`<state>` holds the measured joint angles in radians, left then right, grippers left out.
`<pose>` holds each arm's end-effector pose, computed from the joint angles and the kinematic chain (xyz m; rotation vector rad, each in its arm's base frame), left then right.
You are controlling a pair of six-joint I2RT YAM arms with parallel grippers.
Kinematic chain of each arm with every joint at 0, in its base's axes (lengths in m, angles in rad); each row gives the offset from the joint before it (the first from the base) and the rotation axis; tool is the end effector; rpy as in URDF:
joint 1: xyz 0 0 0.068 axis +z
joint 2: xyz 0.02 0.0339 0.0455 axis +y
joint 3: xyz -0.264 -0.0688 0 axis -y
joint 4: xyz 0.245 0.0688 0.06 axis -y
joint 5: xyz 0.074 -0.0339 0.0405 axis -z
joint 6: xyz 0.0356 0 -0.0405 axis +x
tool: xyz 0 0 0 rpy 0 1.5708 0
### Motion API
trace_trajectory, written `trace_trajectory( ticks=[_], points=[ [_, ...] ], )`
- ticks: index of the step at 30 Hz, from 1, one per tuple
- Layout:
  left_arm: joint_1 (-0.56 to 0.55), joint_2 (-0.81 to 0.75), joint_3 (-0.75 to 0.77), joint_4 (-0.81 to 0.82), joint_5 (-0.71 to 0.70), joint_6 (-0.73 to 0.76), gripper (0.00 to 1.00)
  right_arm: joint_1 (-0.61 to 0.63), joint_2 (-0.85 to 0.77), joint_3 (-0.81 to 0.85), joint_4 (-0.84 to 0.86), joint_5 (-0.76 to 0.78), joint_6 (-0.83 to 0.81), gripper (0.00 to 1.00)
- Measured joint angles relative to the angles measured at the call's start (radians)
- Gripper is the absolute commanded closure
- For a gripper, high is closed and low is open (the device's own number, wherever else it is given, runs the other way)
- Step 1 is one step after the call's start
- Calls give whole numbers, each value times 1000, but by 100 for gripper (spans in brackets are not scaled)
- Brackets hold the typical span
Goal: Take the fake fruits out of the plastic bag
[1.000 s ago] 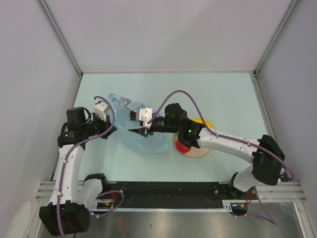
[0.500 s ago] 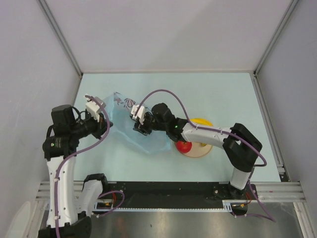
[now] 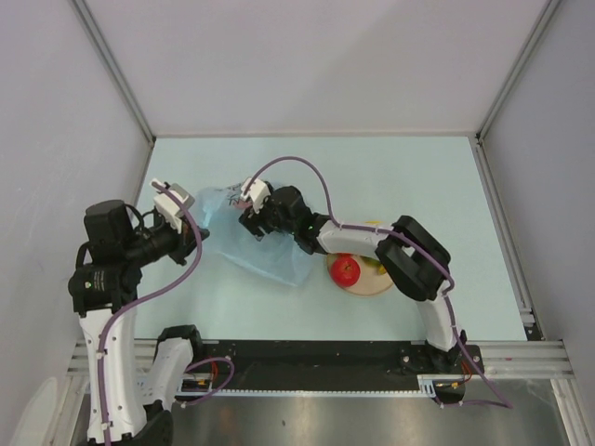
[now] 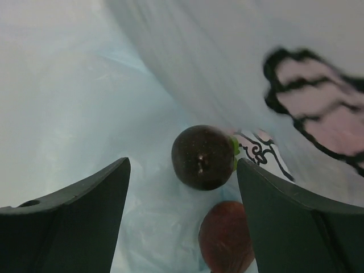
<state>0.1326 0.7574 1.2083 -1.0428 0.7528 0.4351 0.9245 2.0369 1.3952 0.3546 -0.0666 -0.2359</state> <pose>0.1078 -0.0102 0.3999 0.7090 1.8907 -0.4550 0.2847 0.3813 0.2197 -1.0763 1.5562 0.5365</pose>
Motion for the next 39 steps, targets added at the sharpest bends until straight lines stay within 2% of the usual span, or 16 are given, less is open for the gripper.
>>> trace_trajectory(
  ticks=[5,8,11,14,17,18,20,21,25,32,39],
  points=[
    [0,15,0,-3,11,-1,100,-6,122,79,16,29,1,15],
    [0,17,-3,-12,11,0,100,-11,209,165,16,47,2,20],
    [0,16,-6,-17,10,0,100,-20,271,240,-3,65,2,29],
    [0,17,-10,-16,9,0,100,-33,295,270,-14,75,0,28],
    [0,19,-23,-13,6,0,100,-46,295,271,-35,81,-1,20],
    [0,21,-29,-10,6,-1,100,-50,295,271,-47,83,-4,23],
    [0,26,-43,4,4,-8,100,-55,295,271,-69,85,-13,38],
    [0,29,-47,11,3,-9,100,-58,295,271,-82,80,-22,53],
    [0,48,-60,47,1,-16,100,-63,283,271,-111,38,-44,60],
    [0,89,-91,127,-7,-31,100,-55,174,259,-234,-130,-22,63],
    [0,150,-123,266,-50,-98,100,-40,-206,183,-281,-369,3,62]
  ],
)
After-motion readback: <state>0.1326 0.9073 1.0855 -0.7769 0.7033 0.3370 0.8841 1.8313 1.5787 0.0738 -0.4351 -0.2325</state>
